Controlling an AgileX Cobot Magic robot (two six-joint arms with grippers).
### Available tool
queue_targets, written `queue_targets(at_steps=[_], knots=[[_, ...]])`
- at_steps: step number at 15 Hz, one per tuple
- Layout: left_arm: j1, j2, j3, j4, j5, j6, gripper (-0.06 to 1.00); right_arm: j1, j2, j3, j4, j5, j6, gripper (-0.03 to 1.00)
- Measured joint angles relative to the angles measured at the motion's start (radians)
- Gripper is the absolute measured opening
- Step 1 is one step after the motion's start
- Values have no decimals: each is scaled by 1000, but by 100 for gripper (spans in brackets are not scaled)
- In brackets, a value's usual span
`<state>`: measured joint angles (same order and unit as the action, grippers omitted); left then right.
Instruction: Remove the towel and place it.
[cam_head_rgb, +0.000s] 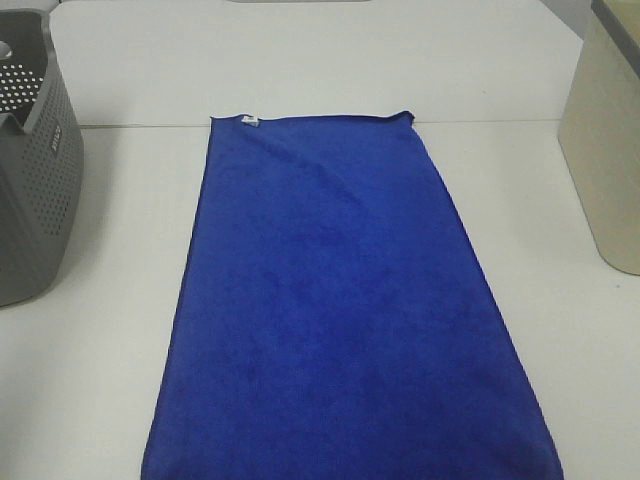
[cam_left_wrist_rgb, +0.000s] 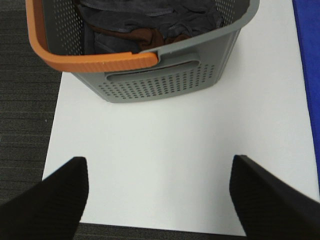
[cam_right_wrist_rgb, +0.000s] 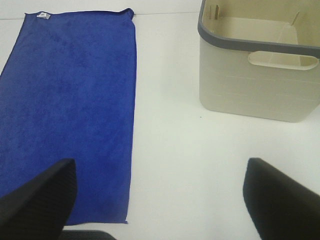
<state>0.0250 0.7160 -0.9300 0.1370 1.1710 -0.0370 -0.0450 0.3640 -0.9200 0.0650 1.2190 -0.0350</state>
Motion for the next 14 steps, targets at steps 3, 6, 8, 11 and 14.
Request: queue_targets(at_steps=[3, 6, 8, 11, 14], knots=[[0, -185, 144, 1, -56, 0, 72, 0, -114, 94, 0, 0, 0, 87], [0, -468, 322, 8, -177, 1, 72, 0, -253, 189, 0, 1, -16, 87], [0, -597, 378, 9, -145, 1, 72, 0, -308, 221, 0, 1, -20, 87], [0, -718, 410, 0, -118, -1, 72, 0, -369, 302, 3, 1, -21, 86], [0, -721, 422, -45, -123, 11, 72, 0, -369, 371, 12, -33, -63, 85]])
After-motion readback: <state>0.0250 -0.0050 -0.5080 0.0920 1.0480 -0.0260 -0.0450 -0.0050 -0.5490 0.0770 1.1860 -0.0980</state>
